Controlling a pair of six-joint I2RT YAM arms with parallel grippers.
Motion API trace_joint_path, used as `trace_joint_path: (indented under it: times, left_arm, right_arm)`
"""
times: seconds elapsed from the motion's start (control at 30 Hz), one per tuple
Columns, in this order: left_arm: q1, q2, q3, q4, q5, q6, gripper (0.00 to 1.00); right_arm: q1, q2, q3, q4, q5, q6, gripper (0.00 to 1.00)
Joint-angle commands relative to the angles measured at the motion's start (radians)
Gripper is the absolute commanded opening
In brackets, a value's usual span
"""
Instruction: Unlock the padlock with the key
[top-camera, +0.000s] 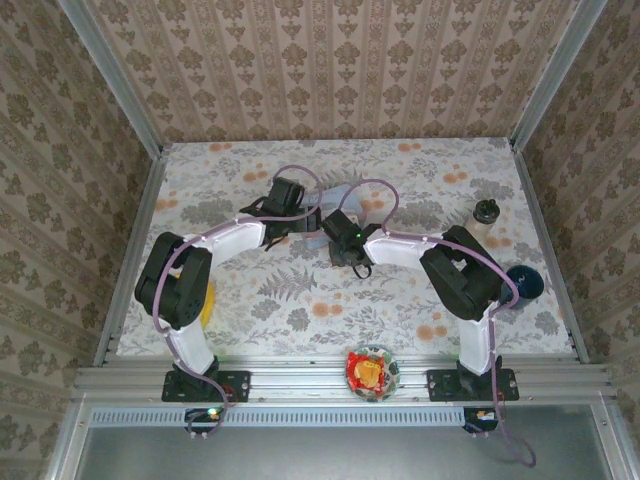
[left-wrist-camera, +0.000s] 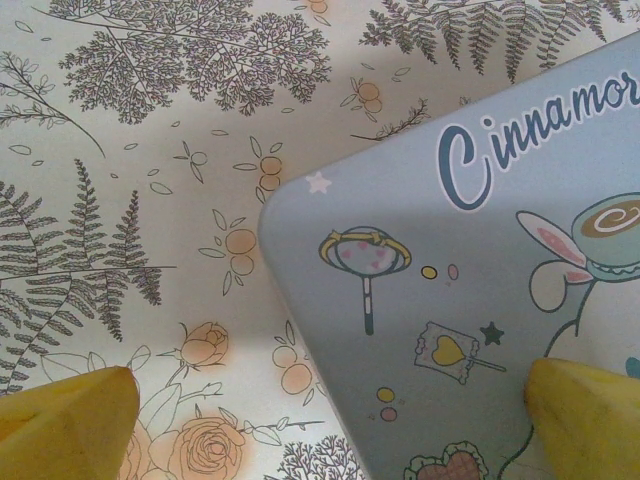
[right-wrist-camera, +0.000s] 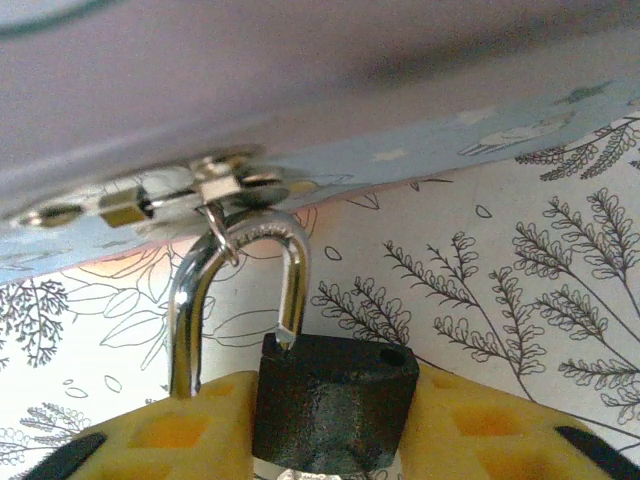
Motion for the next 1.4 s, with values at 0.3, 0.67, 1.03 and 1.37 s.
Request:
trace_joint_path:
  times: [0.3, 0.67, 1.03, 1.37]
  left_arm:
    - [0.005, -0.058, -0.103, -0.038, 0.013, -0.054, 1.0]
    - [-0.01, -0.067, -0.17, -0.017, 0.046, -0.085, 1.0]
    - [-0.025, -0.073, -0.178, -0.017, 0.048, -0.093, 1.0]
    - [-0.037, -0.076, -0.19, -0.014, 0.049, -0.096, 1.0]
  right_arm:
    - [-0.036, -0.038, -0.065, 0.074, -0.103, 0.04, 0.18]
    - [-0.058, -0.075, -0.093, 0.144, -0.161, 0.092, 0.13]
    - [-0.086, -0.081, -0.093, 0.204, -0.205, 0.147, 0.11]
    - [-0.101, -0.08, -0.083, 0.228, -0.202, 0.212, 0.1]
